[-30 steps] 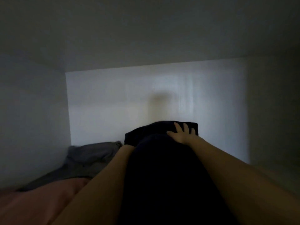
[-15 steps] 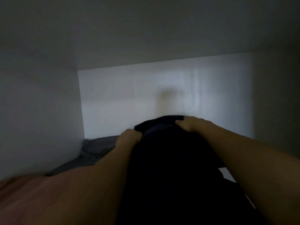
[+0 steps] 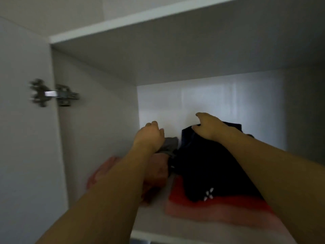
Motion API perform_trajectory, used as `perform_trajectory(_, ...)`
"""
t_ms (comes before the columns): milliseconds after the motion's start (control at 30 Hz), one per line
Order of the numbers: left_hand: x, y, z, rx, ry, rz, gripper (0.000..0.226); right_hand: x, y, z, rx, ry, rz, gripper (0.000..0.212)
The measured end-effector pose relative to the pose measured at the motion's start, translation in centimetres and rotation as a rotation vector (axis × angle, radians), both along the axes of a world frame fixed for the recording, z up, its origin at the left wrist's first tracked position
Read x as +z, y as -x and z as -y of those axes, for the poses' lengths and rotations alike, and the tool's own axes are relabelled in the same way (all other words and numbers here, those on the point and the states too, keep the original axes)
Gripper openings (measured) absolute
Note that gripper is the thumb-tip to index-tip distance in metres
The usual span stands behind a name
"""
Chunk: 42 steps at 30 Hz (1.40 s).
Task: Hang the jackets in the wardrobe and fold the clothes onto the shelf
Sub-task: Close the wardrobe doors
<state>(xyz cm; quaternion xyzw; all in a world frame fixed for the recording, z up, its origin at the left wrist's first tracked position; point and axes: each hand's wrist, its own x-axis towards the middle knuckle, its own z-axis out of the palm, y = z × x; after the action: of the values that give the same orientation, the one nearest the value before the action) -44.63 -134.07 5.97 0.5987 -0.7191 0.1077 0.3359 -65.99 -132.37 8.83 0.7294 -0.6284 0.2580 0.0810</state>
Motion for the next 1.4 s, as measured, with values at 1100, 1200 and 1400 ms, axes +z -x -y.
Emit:
perform_trajectory(1100,-1.2,-36.5,-49.8,0.321,-0.464,-0.334,0.041,7.1,-44.6,-36.2,0.646,1.138,-0.804,0.058)
perform_trajectory(1200,-1.7,-36.0,-50.1,0.205,-0.470,-0.488,0.043,7.2,-44.1,-37.1,0.655,1.067,-0.759,0.046)
perform_trajectory(1400,-1.1,-31.2,-50.2,-0.050,-0.548,-0.415,0.047,7.1,-38.4,-38.0,0.804,1.140,-0.575,0.042)
